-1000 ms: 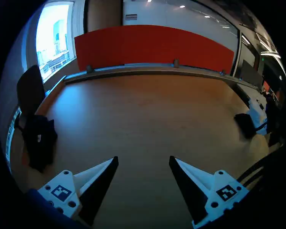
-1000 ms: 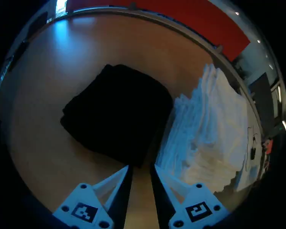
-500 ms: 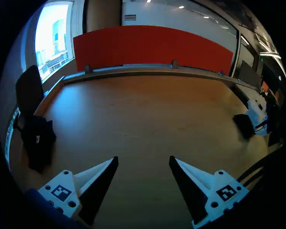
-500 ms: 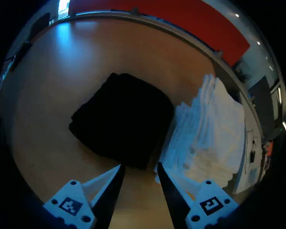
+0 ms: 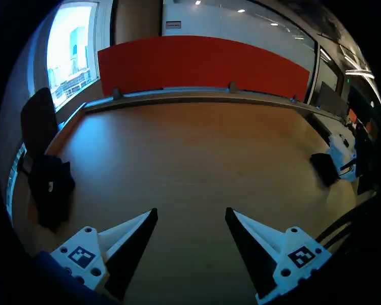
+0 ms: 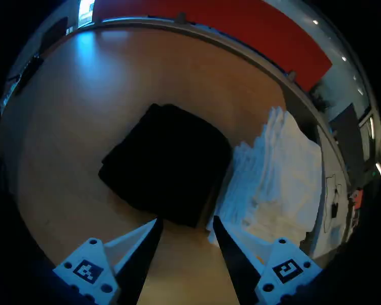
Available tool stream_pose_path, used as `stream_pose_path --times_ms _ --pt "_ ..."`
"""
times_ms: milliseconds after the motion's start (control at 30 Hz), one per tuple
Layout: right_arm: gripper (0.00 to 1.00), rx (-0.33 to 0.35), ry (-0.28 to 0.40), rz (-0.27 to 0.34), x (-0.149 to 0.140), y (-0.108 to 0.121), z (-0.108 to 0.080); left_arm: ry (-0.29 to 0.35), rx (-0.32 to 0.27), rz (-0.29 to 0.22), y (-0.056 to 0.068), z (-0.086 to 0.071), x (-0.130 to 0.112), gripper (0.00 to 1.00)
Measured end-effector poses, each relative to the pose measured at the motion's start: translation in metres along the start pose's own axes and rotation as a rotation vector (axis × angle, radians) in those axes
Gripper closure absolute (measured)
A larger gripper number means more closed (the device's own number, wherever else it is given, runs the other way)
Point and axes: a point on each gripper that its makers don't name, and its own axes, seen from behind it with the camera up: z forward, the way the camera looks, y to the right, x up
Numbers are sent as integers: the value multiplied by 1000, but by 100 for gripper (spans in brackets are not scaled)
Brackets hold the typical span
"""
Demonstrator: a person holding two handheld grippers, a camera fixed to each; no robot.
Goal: Fold towel
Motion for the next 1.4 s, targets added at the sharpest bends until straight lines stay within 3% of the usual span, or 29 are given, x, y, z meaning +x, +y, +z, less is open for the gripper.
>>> stream_pose_path --times_ms 467,800,1067,1400 --pt "15 -11 38 6 13 -8 -12 8 1 -9 -9 -4 -1 1" --pt "15 -25 76 35 23 -11 -21 19 -1 -12 -14 -6 4 0" --pt "15 -34 136 101 36 -16 -30 30 -1 -16 -17 -7 9 0" --pt "15 -56 248 234 57 -18 -44 43 5 -20 -24 -7 15 1"
